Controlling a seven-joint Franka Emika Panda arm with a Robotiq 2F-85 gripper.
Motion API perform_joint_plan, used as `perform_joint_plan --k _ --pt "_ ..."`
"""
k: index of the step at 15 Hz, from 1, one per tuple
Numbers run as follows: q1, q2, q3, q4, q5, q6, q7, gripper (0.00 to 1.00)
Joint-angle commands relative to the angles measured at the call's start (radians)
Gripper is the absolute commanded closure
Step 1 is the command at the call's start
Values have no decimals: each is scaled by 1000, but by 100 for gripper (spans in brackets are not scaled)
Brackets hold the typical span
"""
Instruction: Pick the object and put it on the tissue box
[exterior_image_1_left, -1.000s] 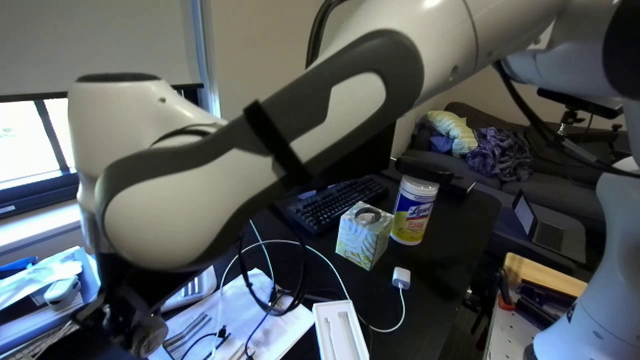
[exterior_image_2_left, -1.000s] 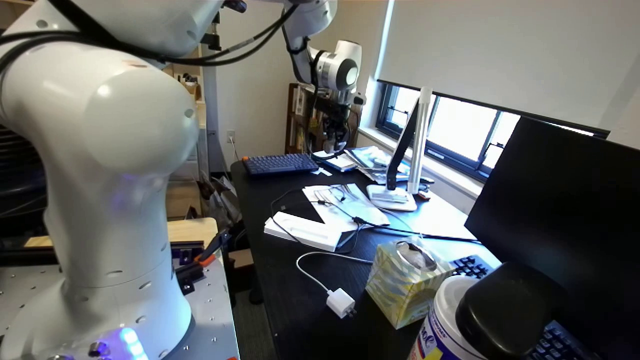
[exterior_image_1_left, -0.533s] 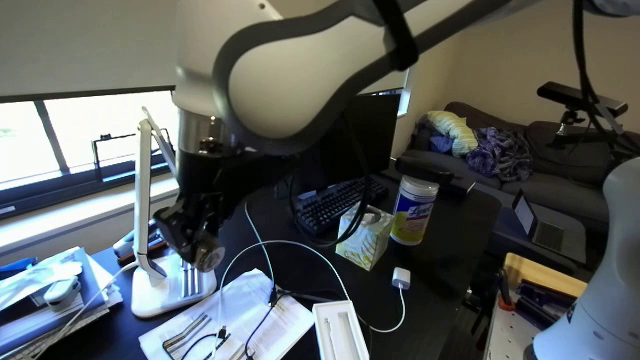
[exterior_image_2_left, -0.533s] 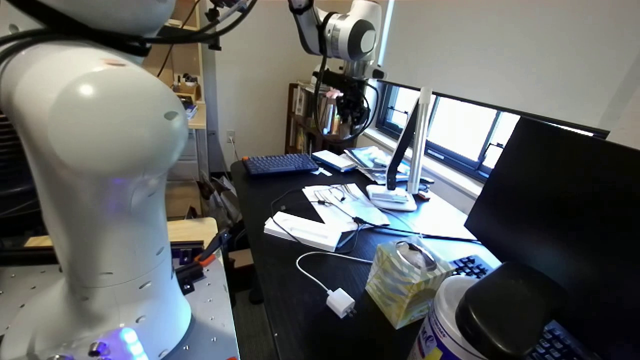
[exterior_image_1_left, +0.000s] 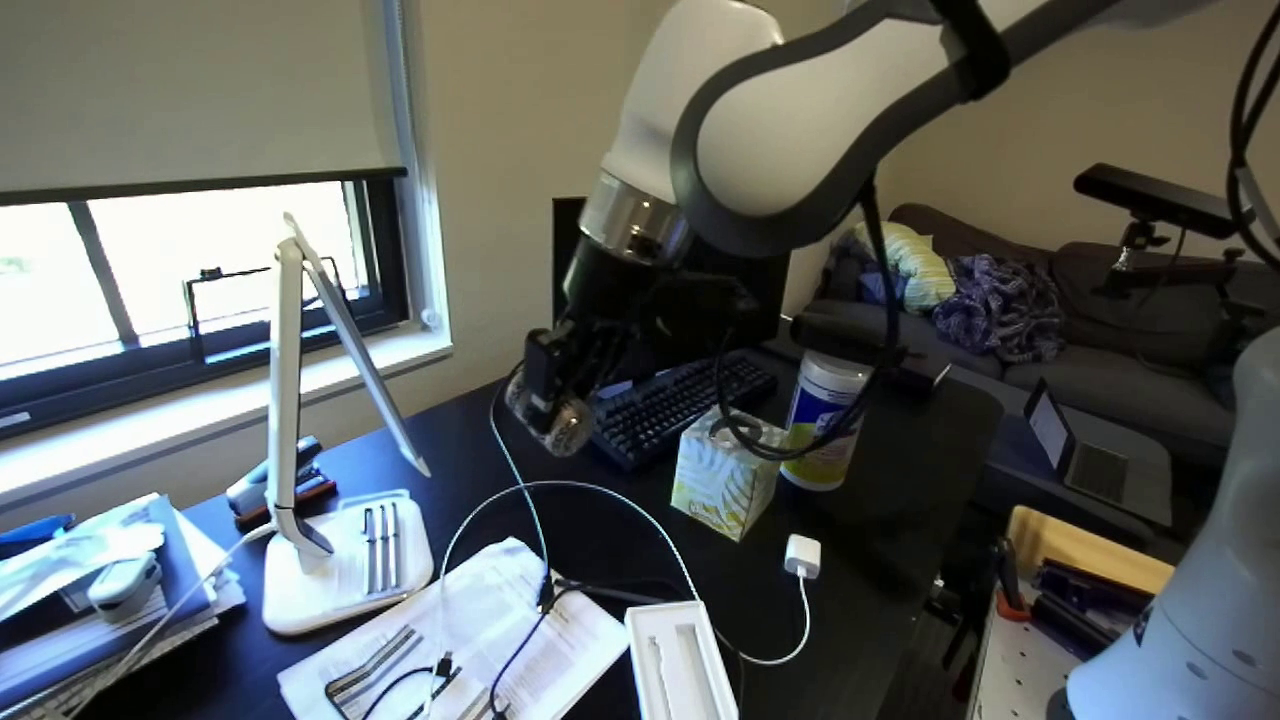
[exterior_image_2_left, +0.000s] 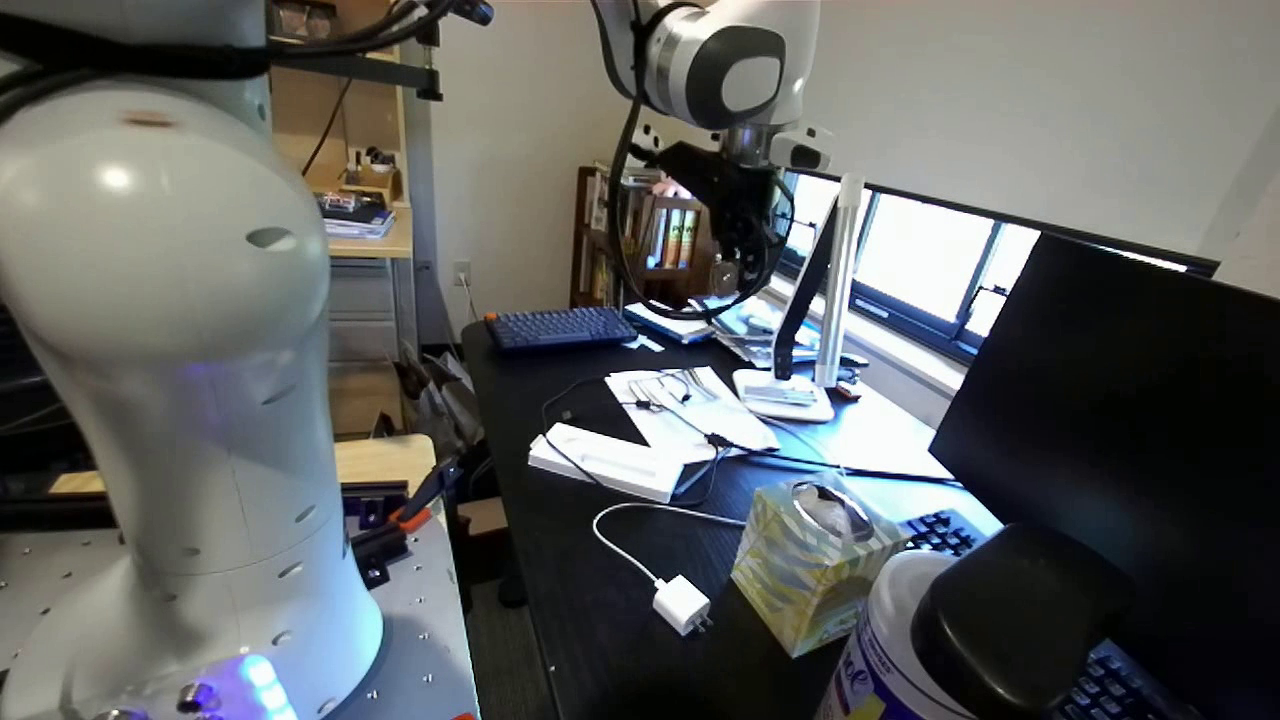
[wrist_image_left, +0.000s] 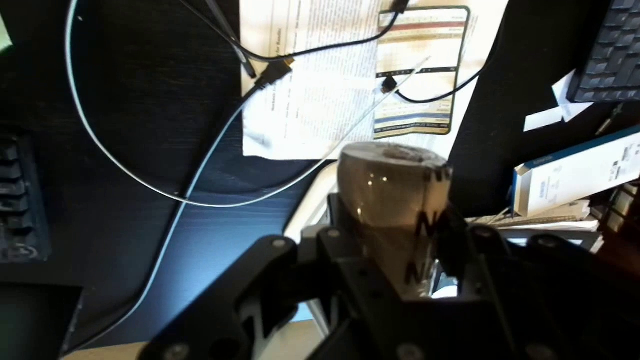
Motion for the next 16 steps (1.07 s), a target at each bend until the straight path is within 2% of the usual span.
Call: perform_joint_plan --k 1,4,6,8,9,12,13,16 --pt "-61 -150 -30 -180 154 63 -147 83" --pt "-92 -232 -88 -229 156 13 -204 83" --pt "-105 -252 -132 -205 141 -43 -252 83" --pt "-102 -203 -137 -146 94 -30 -300 83" --pt "-107 -224 -132 -184 110 -14 -241 58" --pt "-104 -215 -133 -160 106 -17 -271 58" --pt "-103 -213 -132 -159 105 -17 -271 83" --pt "-163 -203 -109 -147 -75 -64 -185 83"
